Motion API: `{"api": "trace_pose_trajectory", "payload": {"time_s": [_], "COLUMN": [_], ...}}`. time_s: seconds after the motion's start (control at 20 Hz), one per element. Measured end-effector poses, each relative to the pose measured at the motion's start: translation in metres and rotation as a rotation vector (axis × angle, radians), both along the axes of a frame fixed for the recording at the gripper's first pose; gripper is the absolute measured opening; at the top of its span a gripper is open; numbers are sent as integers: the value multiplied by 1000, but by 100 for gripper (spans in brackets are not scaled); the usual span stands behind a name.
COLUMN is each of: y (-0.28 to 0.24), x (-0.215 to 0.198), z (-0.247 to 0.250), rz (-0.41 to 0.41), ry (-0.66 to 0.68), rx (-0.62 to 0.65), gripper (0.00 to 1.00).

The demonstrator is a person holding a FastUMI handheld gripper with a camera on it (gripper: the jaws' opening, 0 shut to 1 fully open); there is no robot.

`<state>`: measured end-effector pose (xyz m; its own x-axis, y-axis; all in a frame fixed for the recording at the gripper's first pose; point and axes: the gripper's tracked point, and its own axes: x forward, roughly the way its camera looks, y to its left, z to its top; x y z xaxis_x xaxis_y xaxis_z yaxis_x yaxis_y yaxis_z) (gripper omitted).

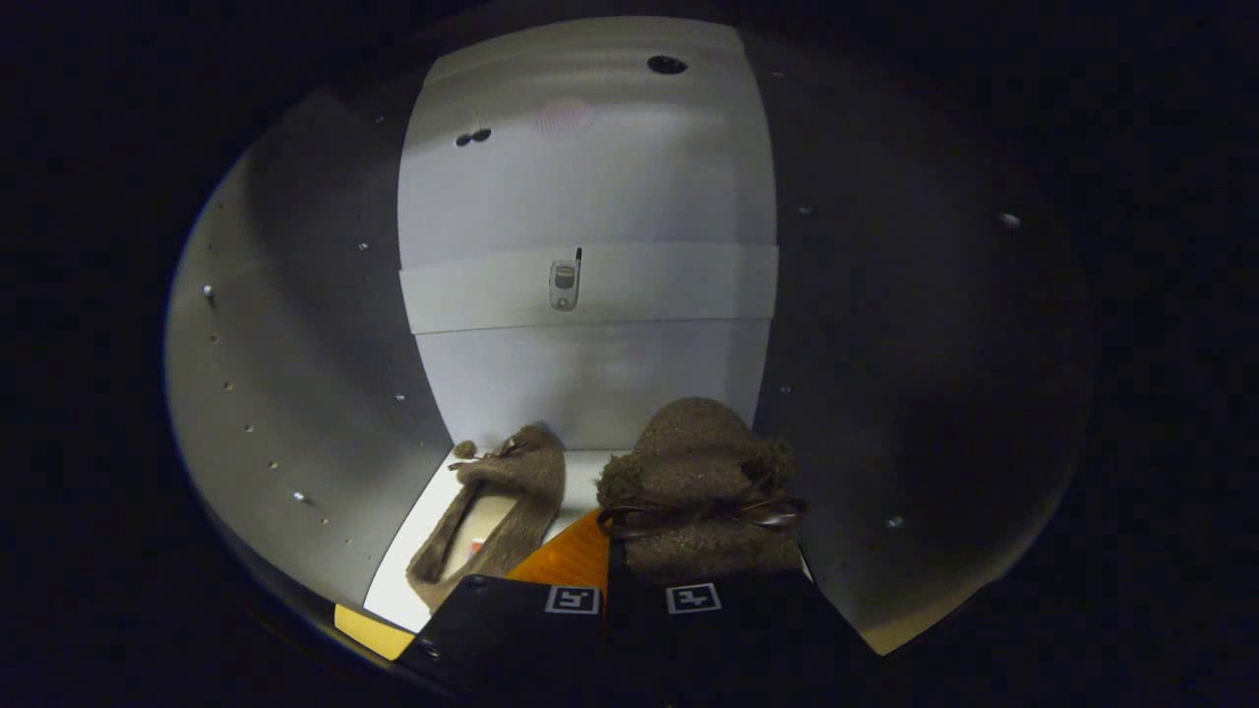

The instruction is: Open the shoe cabinet door, grab the shoes and put them into the shoe cabinet, then close the shoe cabinet door.

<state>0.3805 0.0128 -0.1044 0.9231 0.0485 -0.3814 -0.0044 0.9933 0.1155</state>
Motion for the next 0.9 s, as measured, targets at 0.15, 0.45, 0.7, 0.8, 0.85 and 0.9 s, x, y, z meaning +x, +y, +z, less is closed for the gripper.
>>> {"api": "trace_pose_trajectory", "payload": {"time_s": [0.15,0.45,0.7,0.8,0.85,0.9], "y": [5,0,2,9,11,12], "x": [26,50,49,44,42,39], "z": [-15,-52,-67,-69,-66,-63], "rz": [-10,-55,-40,-16,-9,-6], "ry": [37,132,182,208,205,202], "rx": [20,4,-6,18,16,12], "gripper": [10,10,16,18,32,46]}}
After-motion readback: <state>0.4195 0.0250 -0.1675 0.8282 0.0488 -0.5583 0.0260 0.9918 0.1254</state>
